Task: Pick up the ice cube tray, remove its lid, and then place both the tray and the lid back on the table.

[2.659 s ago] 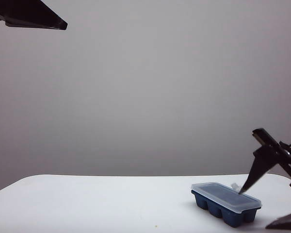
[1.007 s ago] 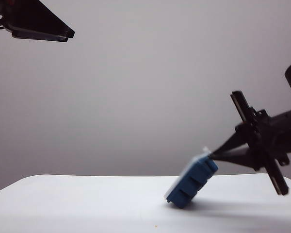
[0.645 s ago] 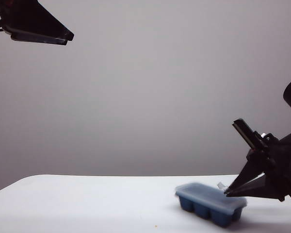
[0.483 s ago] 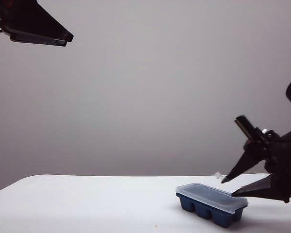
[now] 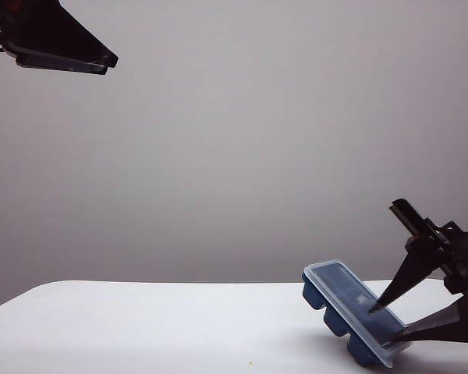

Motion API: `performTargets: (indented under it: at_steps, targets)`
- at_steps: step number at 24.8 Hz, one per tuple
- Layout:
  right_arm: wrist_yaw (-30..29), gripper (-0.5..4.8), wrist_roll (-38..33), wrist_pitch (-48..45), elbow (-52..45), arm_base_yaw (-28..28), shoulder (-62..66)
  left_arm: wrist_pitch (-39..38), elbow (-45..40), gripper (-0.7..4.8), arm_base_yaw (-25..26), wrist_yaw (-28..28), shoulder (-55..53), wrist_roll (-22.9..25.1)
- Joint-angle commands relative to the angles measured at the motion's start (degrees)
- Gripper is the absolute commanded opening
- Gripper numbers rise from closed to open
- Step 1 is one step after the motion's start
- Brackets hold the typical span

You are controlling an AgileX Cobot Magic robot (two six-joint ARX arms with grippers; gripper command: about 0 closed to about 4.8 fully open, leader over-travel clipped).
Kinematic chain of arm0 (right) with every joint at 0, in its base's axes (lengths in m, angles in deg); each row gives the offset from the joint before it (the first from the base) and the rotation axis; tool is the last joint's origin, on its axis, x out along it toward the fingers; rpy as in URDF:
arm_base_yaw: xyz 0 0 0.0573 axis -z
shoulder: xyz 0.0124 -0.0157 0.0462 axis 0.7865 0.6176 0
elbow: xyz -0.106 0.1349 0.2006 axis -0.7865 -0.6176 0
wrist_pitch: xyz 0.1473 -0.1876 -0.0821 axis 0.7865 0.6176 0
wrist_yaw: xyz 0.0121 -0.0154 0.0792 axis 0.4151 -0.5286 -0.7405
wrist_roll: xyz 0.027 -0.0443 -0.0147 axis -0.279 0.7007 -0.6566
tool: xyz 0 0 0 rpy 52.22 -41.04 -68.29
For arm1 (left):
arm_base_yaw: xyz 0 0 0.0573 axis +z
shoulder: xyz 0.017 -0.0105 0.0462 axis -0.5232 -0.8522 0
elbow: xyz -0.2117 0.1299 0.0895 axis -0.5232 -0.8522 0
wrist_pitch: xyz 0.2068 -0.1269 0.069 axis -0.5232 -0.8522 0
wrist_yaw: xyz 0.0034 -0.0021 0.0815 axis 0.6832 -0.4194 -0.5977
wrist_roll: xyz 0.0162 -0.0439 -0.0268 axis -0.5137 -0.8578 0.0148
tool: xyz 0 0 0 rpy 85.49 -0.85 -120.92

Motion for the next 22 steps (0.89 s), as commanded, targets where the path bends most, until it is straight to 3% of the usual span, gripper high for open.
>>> performTargets:
  at_steps: [1, 5, 7, 10, 17, 22]
  targets:
    - [-3.8, 1.58, 0.35, -4.24, 0.07, 0.09, -0.83, 0.39, 0.04, 3.05, 0.02, 0.17, 0.09, 0.0]
    - [-1.62, 1.57, 0.5, -0.85, 0.07, 0.85, -6.16, 0.42, 0.04, 3.05, 0.02, 0.2, 0.09, 0.0]
    - [1.53, 1.58, 3.34, 6.56, 0.07, 0.92, -9.05, 0.42, 0.04, 3.05, 0.0, 0.22, 0.09, -0.02]
    - [2.75, 1.59, 5.4, 10.51, 0.04, 0.87, -9.55, 0.35, 0.04, 3.05, 0.0, 0.24, 0.09, -0.04]
    - [6.23, 2.17, 5.33, 9.38, 0.11, 0.85, -8.11, 0.39, 0.04, 3.05, 0.0, 0.24, 0.09, -0.02]
    - [4.44, 2.45, 2.71, 6.23, 0.11, 0.74, -3.89, 0.42, 0.04, 3.05, 0.0, 0.22, 0.09, 0.0]
